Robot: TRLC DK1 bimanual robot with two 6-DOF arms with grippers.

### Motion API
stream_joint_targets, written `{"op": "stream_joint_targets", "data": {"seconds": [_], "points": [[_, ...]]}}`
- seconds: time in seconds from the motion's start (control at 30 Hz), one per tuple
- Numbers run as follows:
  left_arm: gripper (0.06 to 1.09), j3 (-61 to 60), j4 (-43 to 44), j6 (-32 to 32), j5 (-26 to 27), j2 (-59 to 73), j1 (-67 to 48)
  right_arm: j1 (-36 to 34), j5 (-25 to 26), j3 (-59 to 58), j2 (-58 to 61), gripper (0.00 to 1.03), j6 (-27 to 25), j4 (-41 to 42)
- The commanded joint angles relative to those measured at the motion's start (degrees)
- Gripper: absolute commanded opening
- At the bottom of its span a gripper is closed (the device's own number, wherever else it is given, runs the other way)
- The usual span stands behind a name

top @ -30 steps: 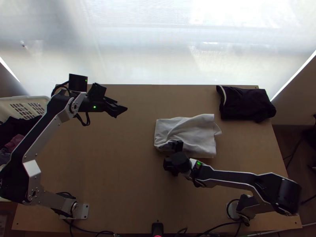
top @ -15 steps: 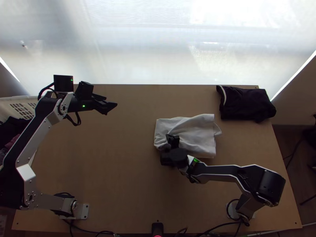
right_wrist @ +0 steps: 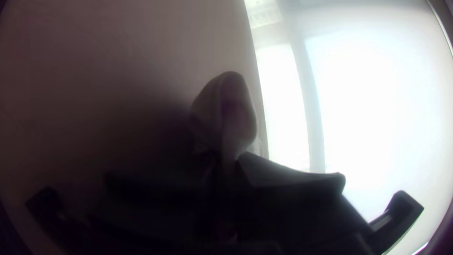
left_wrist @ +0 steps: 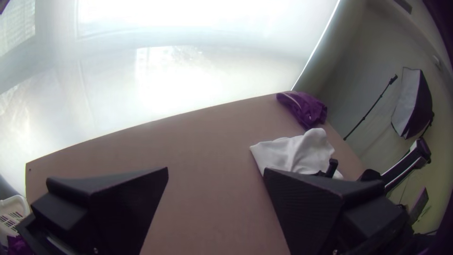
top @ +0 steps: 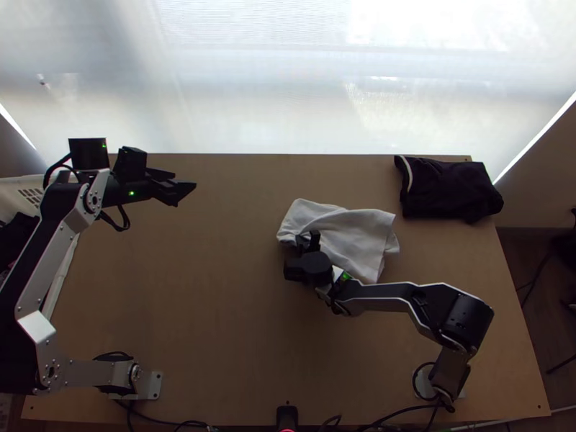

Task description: Fold the t-shirt

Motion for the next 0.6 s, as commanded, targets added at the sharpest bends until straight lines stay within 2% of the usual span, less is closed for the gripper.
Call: {"op": "stream_joint_targets", "data": {"seconds": [0.0,0.17,0.33,0.57], "points": [[1.04,-0.4,-1.8,-1.7,0.3,-1.1,2.2,-3.1,2.3,2.1,2.6,0.02,-0.4,0.1],[1.04,0.9,-3.7,-4.0,0.3,-2.1,3.3,-3.9,4.8,2.5,-5.3,0.02,0.1,2.3],[1.04,3.8,-6.0,-4.4,0.3,-1.3,5.4,-5.3,5.1,7.8,-12.6,0.02,0.0,2.2],[1.04,5.7,-6.3,-5.5,0.1,0.6,7.2,-9.5,4.9,19.7,-13.5,0.02,-0.7,1.5]]}}
